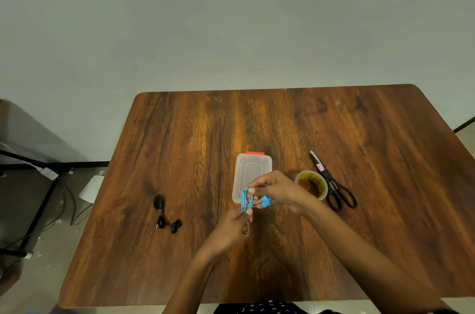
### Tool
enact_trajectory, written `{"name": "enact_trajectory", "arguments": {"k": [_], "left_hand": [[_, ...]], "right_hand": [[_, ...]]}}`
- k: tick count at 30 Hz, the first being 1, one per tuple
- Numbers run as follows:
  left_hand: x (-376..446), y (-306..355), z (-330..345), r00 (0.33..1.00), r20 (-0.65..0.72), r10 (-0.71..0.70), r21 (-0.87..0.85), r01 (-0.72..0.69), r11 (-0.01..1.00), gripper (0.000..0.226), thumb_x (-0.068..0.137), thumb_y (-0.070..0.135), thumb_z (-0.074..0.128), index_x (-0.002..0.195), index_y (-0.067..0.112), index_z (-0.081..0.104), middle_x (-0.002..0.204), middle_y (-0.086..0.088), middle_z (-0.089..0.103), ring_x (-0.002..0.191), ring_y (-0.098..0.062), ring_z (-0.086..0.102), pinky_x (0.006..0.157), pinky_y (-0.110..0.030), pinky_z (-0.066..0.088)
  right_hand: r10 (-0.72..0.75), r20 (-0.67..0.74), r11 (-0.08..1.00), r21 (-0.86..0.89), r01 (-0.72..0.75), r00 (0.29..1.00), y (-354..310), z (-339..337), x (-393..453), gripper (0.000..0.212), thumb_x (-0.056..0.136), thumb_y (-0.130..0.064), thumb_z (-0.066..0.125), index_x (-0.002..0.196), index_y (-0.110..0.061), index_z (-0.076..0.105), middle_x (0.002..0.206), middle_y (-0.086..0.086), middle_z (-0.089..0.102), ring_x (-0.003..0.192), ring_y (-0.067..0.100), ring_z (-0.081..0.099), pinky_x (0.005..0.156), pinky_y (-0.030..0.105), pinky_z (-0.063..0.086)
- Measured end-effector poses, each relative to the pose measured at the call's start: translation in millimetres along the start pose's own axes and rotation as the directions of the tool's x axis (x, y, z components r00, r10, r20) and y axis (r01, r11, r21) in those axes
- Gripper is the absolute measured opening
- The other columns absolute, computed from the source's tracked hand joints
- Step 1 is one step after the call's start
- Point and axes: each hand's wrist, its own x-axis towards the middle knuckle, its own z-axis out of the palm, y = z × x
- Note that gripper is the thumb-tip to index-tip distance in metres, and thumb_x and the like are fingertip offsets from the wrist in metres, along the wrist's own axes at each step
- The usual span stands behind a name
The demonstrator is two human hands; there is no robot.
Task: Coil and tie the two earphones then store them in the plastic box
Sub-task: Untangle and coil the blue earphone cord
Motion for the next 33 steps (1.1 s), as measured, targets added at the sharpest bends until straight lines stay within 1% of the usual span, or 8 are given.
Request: {"name": "enact_trajectory", "arguments": {"k": [3,7,11,15,19,26,30,33], "left_hand": [[4,-2,-4,0.983,0.112,-0.147,-0.502,0.183,0.845,0.025,0.098,0.010,0.041,0.077,0.006,0.054,0.059,0.000,0.047,0.046,-0.003,0.041,0.050,-0.016,0.044],[4,-2,-11,0.953,0.291,-0.078,-0.759,0.280,0.587,0.013,0.088,0.006,0.052,0.090,-0.003,0.062,0.075,-0.011,0.060,0.045,-0.004,0.049,0.050,-0.017,0.050],[4,1,-10,0.921,0.388,0.013,-0.782,0.322,0.534,0.010,0.081,0.007,0.059,0.075,0.001,0.065,0.078,-0.016,0.060,0.043,-0.004,0.052,0.056,-0.022,0.056],[1,3,-7,0.879,0.477,0.014,-0.723,0.383,0.575,0.012,0.086,0.007,0.053,0.077,0.003,0.061,0.070,-0.009,0.056,0.041,-0.003,0.051,0.055,-0.017,0.052],[-2,1,-6,0.815,0.579,-0.030,-0.637,0.475,0.607,0.007,0.080,0.002,0.066,0.083,0.003,0.060,0.069,-0.007,0.053,0.040,-0.002,0.047,0.049,-0.015,0.049],[-4,-6,-12,0.767,0.640,-0.049,-0.577,0.521,0.629,0.015,0.079,0.003,0.070,0.091,0.002,0.061,0.070,-0.005,0.052,0.041,-0.001,0.046,0.048,-0.013,0.048],[-6,-6,-16,0.766,0.639,-0.069,-0.531,0.505,0.680,0.018,0.093,0.007,0.047,0.088,0.008,0.064,0.072,-0.002,0.054,0.043,0.000,0.045,0.054,-0.013,0.049],[-4,-6,-17,0.796,0.602,-0.060,-0.561,0.475,0.678,0.011,0.082,0.011,0.071,0.088,0.004,0.064,0.072,-0.004,0.055,0.041,0.000,0.046,0.052,-0.014,0.050]], "right_hand": [[0.098,0.055,0.979,0.175,-0.106,0.994,2,-6,-2,0.029,0.089,-0.022,0.064,0.110,-0.003,0.066,0.100,0.010,0.072,0.089,0.015,0.070,0.082,0.031,0.058],[0.243,0.166,0.881,0.374,-0.289,0.956,14,-1,-7,0.054,0.082,-0.041,0.065,0.122,-0.006,0.056,0.106,0.011,0.071,0.092,0.018,0.070,0.074,0.030,0.059],[0.223,0.358,0.840,0.402,-0.365,0.907,35,6,-14,0.058,0.072,-0.051,0.066,0.115,-0.013,0.059,0.087,0.001,0.068,0.081,0.010,0.063,0.066,0.021,0.051],[0.042,0.424,0.879,0.415,-0.235,0.905,37,3,-16,0.059,0.058,-0.041,0.087,0.106,-0.017,0.065,0.093,-0.001,0.070,0.083,0.008,0.066,0.074,0.021,0.048],[-0.018,0.413,0.956,0.274,-0.106,0.910,25,-6,-19,0.044,0.076,-0.023,0.074,0.118,-0.027,0.061,0.096,-0.002,0.063,0.079,0.006,0.057,0.064,0.016,0.047],[-0.044,0.461,0.999,0.008,0.045,0.886,12,-15,-18,0.020,0.086,-0.004,0.064,0.104,-0.012,0.070,0.102,0.014,0.068,0.084,0.011,0.065,0.066,0.016,0.055],[-0.139,0.477,0.981,-0.050,0.185,0.868,12,-13,-16,0.026,0.085,-0.002,0.065,0.111,-0.004,0.067,0.114,0.020,0.065,0.098,0.023,0.063,0.071,0.018,0.054],[-0.213,0.438,0.960,-0.074,0.271,0.873,12,-12,-13,0.025,0.084,-0.003,0.067,0.108,0.004,0.067,0.103,0.011,0.070,0.094,0.018,0.066,0.075,0.023,0.055]]}}
